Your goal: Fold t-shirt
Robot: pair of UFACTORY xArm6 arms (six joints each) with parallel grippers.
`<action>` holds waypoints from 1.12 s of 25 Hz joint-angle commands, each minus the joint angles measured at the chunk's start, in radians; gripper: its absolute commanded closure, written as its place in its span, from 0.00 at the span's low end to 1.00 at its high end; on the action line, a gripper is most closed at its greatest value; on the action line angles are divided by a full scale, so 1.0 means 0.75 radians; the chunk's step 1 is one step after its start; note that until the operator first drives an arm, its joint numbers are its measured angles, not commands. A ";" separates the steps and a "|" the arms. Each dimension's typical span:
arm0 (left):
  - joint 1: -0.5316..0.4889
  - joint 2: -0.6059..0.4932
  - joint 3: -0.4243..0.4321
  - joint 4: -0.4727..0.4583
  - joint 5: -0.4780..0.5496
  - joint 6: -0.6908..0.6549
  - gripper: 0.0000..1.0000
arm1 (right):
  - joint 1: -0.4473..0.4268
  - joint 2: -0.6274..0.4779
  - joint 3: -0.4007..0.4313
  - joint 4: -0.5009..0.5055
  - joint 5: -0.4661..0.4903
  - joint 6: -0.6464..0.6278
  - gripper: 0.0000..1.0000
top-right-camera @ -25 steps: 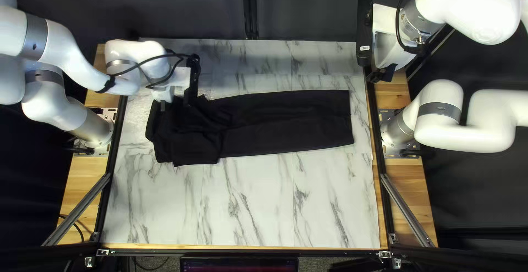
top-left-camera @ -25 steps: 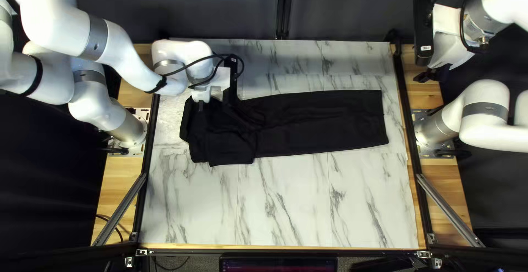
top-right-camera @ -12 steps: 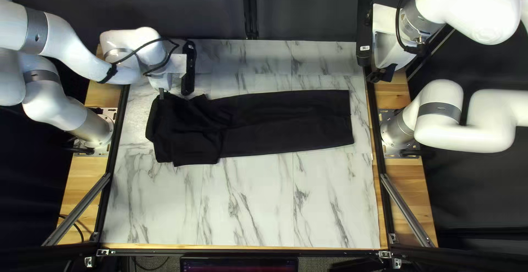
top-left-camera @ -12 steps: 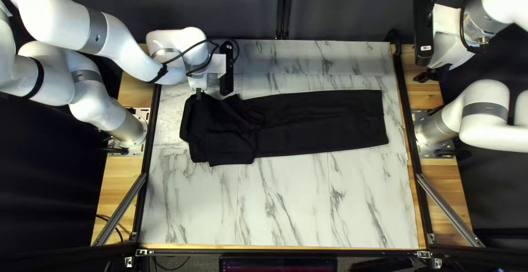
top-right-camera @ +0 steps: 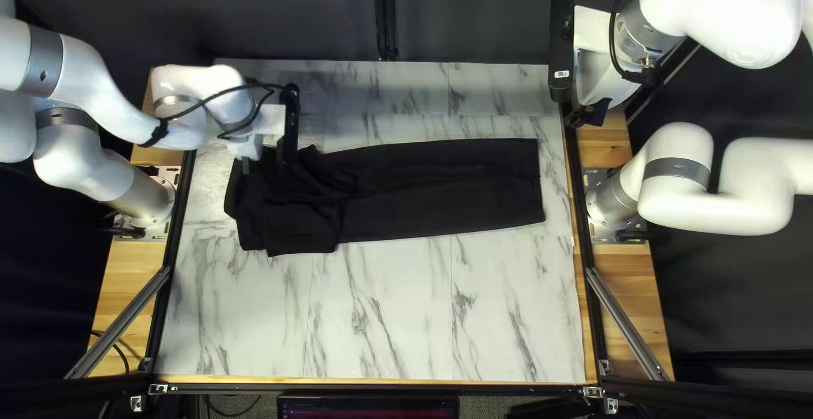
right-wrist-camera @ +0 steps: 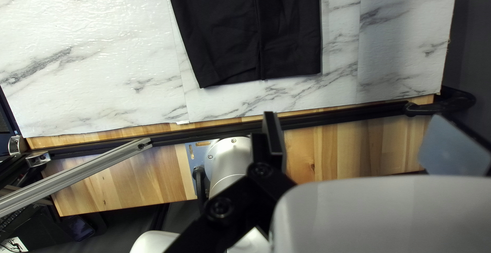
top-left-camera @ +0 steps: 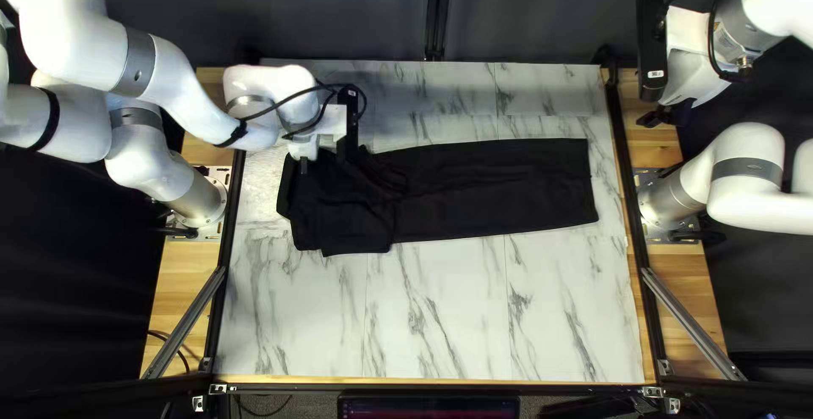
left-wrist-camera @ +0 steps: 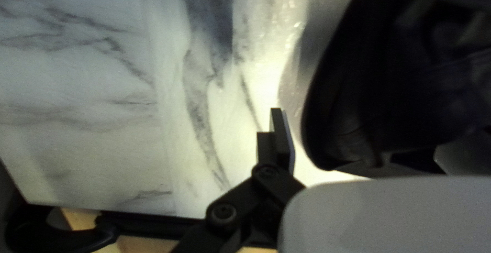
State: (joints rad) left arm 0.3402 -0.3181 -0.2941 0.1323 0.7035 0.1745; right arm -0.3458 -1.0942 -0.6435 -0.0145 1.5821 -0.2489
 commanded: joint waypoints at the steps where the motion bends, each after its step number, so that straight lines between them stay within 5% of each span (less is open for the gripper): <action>1: 0.011 0.057 -0.011 -0.015 -0.042 0.014 0.00 | 0.000 0.000 0.000 0.000 0.000 0.000 0.00; 10: 0.012 0.000 -0.015 -0.007 0.001 0.007 0.03 | 0.000 0.000 0.000 0.000 0.000 0.000 0.00; 11: 0.017 0.002 -0.013 -0.002 -0.005 0.006 0.35 | 0.000 0.000 0.000 0.000 0.000 0.000 0.00; 12: 0.020 0.005 -0.013 0.002 -0.009 0.007 1.00 | 0.000 0.000 0.000 0.000 0.000 0.000 0.00; 28: 0.112 -0.006 -0.081 0.048 0.045 0.091 1.00 | 0.000 0.000 0.000 0.000 0.000 0.000 0.00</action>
State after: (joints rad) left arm 0.4079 -0.3321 -0.3471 0.1627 0.7422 0.2296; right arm -0.3458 -1.0942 -0.6435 -0.0144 1.5821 -0.2489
